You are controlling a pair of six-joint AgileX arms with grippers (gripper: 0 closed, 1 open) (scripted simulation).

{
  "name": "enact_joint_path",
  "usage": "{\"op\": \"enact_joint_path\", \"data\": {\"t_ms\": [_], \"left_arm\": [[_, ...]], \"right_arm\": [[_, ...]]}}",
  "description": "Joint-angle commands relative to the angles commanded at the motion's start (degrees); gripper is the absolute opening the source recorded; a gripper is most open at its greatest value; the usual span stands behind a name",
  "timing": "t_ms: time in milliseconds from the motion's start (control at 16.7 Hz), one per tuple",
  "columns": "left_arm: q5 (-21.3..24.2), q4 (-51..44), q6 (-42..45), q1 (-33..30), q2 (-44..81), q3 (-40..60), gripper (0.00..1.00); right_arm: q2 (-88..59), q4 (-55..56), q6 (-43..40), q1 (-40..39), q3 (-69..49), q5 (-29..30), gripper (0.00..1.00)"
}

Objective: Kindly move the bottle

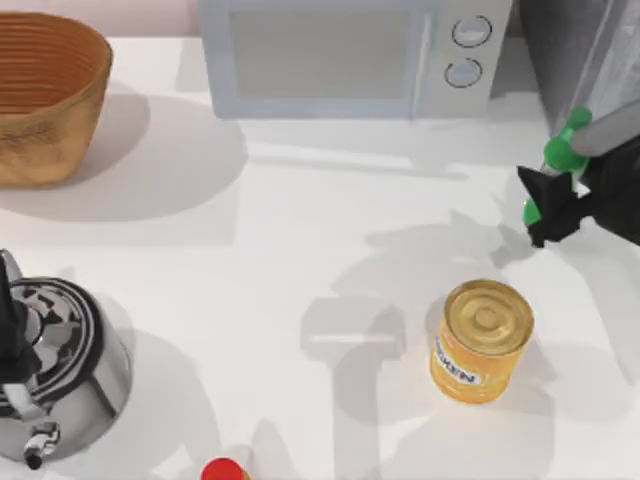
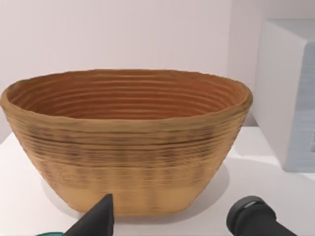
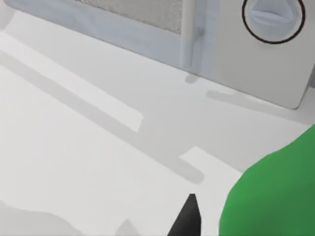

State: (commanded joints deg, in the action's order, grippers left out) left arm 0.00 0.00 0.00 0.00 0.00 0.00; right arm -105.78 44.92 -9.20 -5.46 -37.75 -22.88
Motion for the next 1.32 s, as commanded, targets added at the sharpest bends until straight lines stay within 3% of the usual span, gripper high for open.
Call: {"op": "enact_joint_path", "data": {"t_ms": [300, 480, 960, 1320], "left_arm": [[0.0, 0.0, 0.0, 0.0, 0.0, 0.0, 1.0], [0.0, 0.0, 0.0, 0.0, 0.0, 0.0, 1.0], [0.0, 0.0, 0.0, 0.0, 0.0, 0.0, 1.0], [0.0, 0.0, 0.0, 0.0, 0.0, 0.0, 1.0]], "right_arm": [[9.7, -1.4, 0.6, 20.6, 6.0, 1.2, 0.0], [15.2, -2.5, 1.0, 27.4, 10.8, 1.8, 0.0], [14.9, -2.4, 1.5, 28.4, 11.5, 2.1, 0.0], [0.3, 6.8, 2.2, 26.7, 7.5, 4.1, 0.0]]}}
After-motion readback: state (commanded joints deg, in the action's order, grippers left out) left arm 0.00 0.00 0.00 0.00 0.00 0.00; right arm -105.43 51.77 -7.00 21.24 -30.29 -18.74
